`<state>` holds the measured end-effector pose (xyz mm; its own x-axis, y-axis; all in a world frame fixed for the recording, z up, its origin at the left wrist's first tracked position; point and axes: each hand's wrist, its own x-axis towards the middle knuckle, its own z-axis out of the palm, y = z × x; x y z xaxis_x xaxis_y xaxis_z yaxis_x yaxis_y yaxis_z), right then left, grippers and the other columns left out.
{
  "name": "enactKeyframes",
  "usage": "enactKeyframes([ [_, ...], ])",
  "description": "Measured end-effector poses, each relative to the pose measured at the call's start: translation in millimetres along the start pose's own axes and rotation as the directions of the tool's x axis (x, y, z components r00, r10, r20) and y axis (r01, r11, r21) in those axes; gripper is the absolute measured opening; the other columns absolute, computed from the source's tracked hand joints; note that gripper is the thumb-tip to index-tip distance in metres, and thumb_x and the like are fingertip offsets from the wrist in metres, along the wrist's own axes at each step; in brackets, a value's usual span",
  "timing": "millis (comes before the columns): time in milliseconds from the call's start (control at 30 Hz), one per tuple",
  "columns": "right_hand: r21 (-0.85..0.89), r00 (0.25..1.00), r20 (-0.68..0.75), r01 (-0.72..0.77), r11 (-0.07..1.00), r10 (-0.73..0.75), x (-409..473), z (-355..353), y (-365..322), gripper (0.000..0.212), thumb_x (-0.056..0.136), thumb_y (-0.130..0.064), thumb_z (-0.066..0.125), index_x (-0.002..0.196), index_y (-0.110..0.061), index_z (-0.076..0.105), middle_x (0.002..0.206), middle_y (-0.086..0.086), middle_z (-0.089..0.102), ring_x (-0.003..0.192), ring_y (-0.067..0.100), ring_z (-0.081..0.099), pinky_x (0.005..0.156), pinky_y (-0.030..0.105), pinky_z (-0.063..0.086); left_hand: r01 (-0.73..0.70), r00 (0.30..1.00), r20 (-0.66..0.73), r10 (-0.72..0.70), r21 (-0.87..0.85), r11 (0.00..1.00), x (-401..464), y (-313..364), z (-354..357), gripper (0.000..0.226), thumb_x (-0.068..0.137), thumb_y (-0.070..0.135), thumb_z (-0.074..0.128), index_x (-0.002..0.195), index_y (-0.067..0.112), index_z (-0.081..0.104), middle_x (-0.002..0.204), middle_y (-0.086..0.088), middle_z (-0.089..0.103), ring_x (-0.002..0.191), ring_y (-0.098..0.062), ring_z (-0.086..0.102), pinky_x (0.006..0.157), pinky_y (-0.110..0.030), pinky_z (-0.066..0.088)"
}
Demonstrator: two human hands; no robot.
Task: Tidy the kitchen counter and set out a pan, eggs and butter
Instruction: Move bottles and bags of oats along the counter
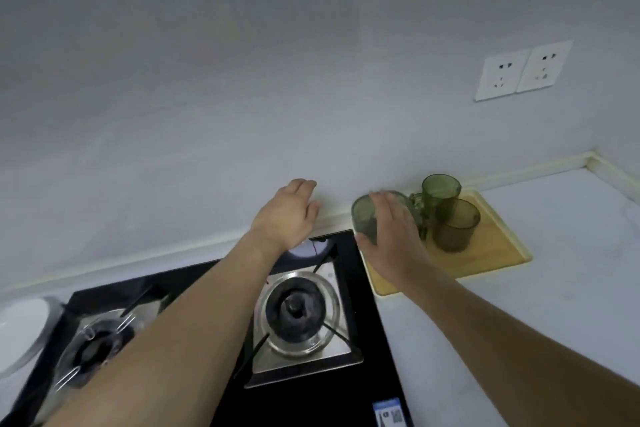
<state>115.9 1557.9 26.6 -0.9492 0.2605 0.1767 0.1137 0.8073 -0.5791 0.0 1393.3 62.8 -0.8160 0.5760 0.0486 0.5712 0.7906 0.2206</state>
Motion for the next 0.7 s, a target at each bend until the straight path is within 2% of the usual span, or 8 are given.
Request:
enactKeyframes([
  [167, 0.022, 0.989, 0.081, 0.124, 0.992, -0.125, -28.6, 31.9, -89.0, 0.070, 0.095, -0.032, 0.055, 0.151, -0.016, 0.017, 0.159, 0.006, 0.014, 0.147, 0.021, 0.010, 0.121, 0.038, 0.009, 0.126, 0.990, -0.068, -0.126, 0.006, 0.992, -95.8, -69.8, -39.4, 0.050, 0.103, 0.034, 0.033, 0.149, 0.015, 0.030, 0.154, -0.003, 0.031, 0.138, -0.023, 0.033, 0.111, -0.036, 0.033],
  [400, 0.132, 0.931, 0.168, 0.305, 0.943, -0.324, -103.1, 90.7, -243.4, 0.069, 0.094, -0.030, 0.055, 0.151, -0.017, 0.018, 0.160, 0.005, 0.014, 0.147, 0.020, 0.010, 0.121, 0.039, 0.013, 0.326, 0.931, -0.182, -0.317, 0.018, 0.945, -271.0, -173.8, -96.4, 0.050, 0.103, 0.032, 0.034, 0.148, 0.013, 0.032, 0.152, -0.006, 0.034, 0.137, -0.025, 0.034, 0.111, -0.038, 0.033],
  [533, 0.199, 0.869, 0.213, 0.409, 0.891, -0.447, -154.9, 128.4, -327.6, 0.069, 0.095, -0.029, 0.054, 0.152, -0.019, 0.016, 0.160, 0.003, 0.013, 0.148, 0.018, 0.007, 0.122, 0.037, 0.009, 0.452, 0.866, -0.245, -0.436, 0.011, 0.892, -378.1, -221.7, -123.4, 0.048, 0.102, 0.032, 0.037, 0.146, 0.012, 0.036, 0.150, -0.007, 0.037, 0.134, -0.027, 0.038, 0.109, -0.038, 0.034],
  [700, 0.289, 0.780, 0.268, 0.494, 0.820, -0.565, -210.2, 165.2, -418.5, 0.070, 0.094, -0.028, 0.057, 0.151, -0.019, 0.019, 0.159, 0.001, 0.015, 0.147, 0.018, 0.009, 0.121, 0.038, 0.011, 0.613, 0.752, -0.303, -0.585, -0.004, 0.790, -502.6, -268.2, -154.4, 0.046, 0.102, 0.031, 0.038, 0.144, 0.011, 0.038, 0.147, -0.008, 0.039, 0.128, -0.030, 0.042, 0.102, -0.040, 0.037],
])
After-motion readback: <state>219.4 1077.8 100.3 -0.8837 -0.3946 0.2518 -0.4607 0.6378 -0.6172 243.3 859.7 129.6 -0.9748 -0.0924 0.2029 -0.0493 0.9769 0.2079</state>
